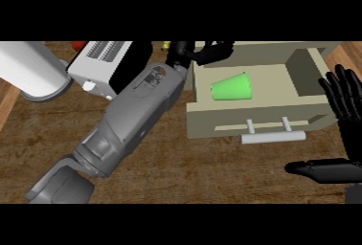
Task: Pick up the cup, place it into the drawer and close the drawer
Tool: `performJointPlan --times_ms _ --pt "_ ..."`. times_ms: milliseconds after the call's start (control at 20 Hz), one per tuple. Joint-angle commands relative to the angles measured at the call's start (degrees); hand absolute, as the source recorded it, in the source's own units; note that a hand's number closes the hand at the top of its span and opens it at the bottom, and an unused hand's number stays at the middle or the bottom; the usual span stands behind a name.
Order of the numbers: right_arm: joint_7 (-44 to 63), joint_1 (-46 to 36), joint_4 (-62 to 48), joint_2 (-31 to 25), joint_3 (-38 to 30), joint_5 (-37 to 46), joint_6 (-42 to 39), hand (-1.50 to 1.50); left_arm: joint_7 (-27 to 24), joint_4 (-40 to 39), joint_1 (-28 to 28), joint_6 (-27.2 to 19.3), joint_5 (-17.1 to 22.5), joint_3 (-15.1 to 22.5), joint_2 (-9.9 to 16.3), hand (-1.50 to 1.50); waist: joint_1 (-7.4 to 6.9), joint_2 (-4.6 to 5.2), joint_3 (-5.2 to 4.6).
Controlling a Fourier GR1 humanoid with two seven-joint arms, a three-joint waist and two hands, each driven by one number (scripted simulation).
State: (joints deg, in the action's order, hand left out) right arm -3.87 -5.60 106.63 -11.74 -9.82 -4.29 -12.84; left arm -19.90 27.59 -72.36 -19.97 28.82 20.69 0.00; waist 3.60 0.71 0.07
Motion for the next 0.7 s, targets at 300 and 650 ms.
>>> performJointPlan --times_ms 300,650 --pt "2.1 -0.8 2.8 0.7 2.0 0.3 -0.1 -1.50 1.2 -4.8 1.9 -1.1 2.3 12.0 0.0 -1.50 1.37 0.45 -0.02" --pt "0.7 -4.0 -1.7 -1.1 -0.1 -0.7 -1.2 -1.50 5.5 -2.5 -1.1 -8.2 4.0 18.1 0.0 -1.50 1.90 0.63 0.01"
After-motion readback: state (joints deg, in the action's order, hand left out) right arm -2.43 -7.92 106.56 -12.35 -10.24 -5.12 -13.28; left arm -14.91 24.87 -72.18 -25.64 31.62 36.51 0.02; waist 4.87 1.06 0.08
